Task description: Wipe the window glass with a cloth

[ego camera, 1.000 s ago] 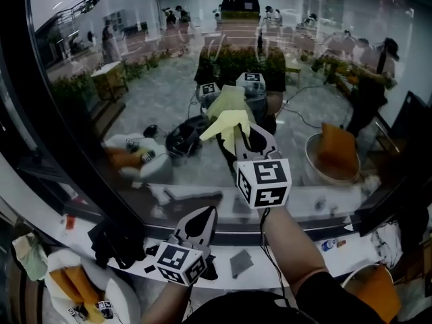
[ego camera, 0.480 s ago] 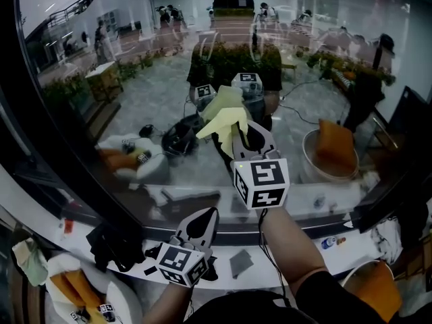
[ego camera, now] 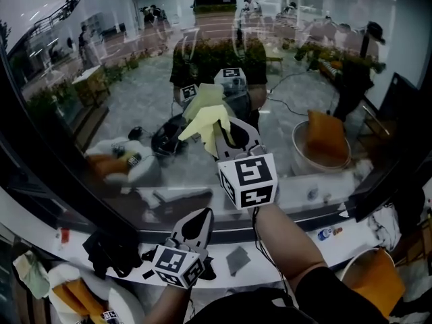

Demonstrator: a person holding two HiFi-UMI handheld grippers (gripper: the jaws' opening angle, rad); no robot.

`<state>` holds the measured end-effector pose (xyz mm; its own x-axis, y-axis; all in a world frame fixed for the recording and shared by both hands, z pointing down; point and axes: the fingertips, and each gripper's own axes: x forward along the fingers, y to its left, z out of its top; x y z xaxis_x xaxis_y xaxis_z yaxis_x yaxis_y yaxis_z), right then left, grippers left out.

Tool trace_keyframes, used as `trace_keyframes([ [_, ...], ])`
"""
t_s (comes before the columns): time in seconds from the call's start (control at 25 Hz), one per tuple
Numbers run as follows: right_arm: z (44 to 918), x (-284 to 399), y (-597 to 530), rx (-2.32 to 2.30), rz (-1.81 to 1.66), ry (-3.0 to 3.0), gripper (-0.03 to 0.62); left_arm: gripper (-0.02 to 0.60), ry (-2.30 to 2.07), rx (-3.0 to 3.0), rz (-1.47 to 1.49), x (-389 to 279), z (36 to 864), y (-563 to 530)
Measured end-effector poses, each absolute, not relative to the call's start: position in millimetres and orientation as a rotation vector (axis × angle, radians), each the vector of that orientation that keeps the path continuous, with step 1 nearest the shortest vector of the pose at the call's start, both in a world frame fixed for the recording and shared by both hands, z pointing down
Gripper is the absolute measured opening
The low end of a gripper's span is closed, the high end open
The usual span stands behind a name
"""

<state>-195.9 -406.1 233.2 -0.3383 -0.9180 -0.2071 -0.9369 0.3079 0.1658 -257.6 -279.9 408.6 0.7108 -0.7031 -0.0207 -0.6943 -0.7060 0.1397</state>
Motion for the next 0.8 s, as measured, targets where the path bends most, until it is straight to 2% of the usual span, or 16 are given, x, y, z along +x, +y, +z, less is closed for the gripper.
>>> trace_keyframes([
  [0.44,231,-158,-399,-1.744,0.411,2.530,0.038,0.000,-1.085,2.812,-0.102,-206,405,-274],
  [0.8,227,-88,-388,-1.770,0.404,2.503,0.038,0.000,-1.045,2.821,-0.081,-147,401,-270],
])
